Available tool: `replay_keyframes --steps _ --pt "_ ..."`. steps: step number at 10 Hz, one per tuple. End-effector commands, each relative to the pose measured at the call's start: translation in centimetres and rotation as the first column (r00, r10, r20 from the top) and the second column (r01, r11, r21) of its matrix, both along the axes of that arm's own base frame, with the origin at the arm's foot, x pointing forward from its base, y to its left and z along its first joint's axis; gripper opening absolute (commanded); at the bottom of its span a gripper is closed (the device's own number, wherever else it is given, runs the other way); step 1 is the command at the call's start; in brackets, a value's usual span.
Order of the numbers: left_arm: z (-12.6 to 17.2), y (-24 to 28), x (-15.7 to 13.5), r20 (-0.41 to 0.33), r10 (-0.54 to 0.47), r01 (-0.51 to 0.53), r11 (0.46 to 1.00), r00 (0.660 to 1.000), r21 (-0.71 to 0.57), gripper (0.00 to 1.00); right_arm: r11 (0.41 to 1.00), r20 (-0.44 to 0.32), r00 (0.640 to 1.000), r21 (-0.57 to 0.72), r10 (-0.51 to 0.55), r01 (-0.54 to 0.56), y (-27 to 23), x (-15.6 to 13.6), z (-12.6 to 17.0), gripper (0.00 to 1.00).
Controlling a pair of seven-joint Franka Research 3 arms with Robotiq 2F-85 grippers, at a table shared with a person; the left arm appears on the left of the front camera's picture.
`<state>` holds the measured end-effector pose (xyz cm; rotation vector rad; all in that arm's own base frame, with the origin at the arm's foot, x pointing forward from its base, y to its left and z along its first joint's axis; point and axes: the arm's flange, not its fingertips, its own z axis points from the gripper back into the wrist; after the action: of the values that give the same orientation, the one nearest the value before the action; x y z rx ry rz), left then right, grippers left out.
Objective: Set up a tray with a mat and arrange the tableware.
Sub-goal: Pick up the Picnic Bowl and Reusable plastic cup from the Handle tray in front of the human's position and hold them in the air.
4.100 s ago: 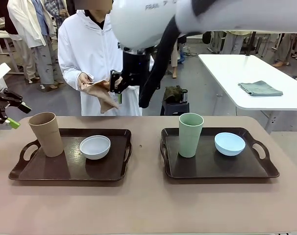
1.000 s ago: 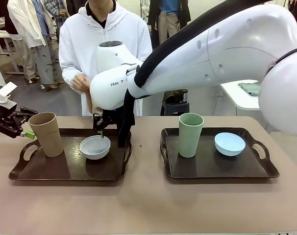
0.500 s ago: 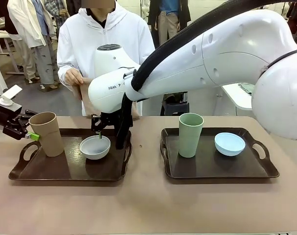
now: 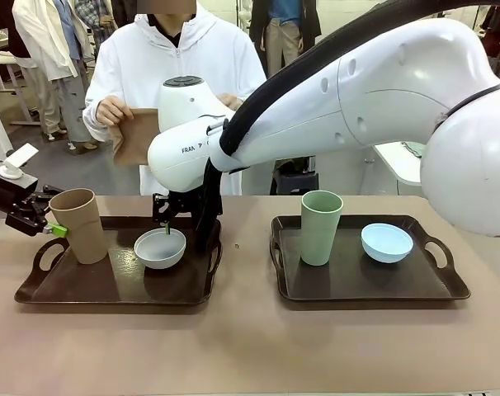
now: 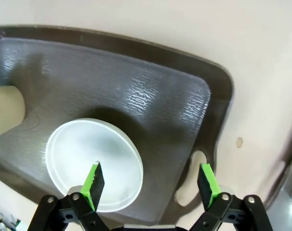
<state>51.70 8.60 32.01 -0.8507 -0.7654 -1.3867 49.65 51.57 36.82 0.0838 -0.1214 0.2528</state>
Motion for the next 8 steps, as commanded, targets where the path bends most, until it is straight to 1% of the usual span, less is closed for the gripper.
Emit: replay_keyframes --steps 1,5,6,7,8 --pt "-0.4 -1.0 -0.3 0.033 0.017 -0.018 1.000 0.999 0.019 1.00 0.999 -0.010 1.000 0.036 0.016 -0.015 0.8 1.4 -1.4 1.00" --pt "-2.4 -1.8 -0.2 0.022 0.028 -0.027 0.999 0.999 -0.029 1.00 0.997 -0.019 1.000 0.078 -0.015 0.016 0.7 1.6 -2.8 1.00" --pt "-2.8 -2.0 -0.4 0.014 0.033 -0.032 0.998 0.999 -0.047 1.00 0.996 -0.031 1.000 0.084 -0.007 0.010 0.8 1.4 -3.3 1.00" --pt "-3.0 -2.0 -0.3 0.007 0.036 -0.036 0.997 0.999 -0.065 0.47 0.997 -0.039 0.999 0.082 0.011 -0.008 0.7 1.3 -3.5 0.43" --pt "-3.0 -2.2 -0.2 0.005 0.039 -0.038 0.997 0.999 -0.070 0.46 0.997 -0.048 0.999 0.081 0.016 -0.012 0.7 1.1 -3.6 0.42"
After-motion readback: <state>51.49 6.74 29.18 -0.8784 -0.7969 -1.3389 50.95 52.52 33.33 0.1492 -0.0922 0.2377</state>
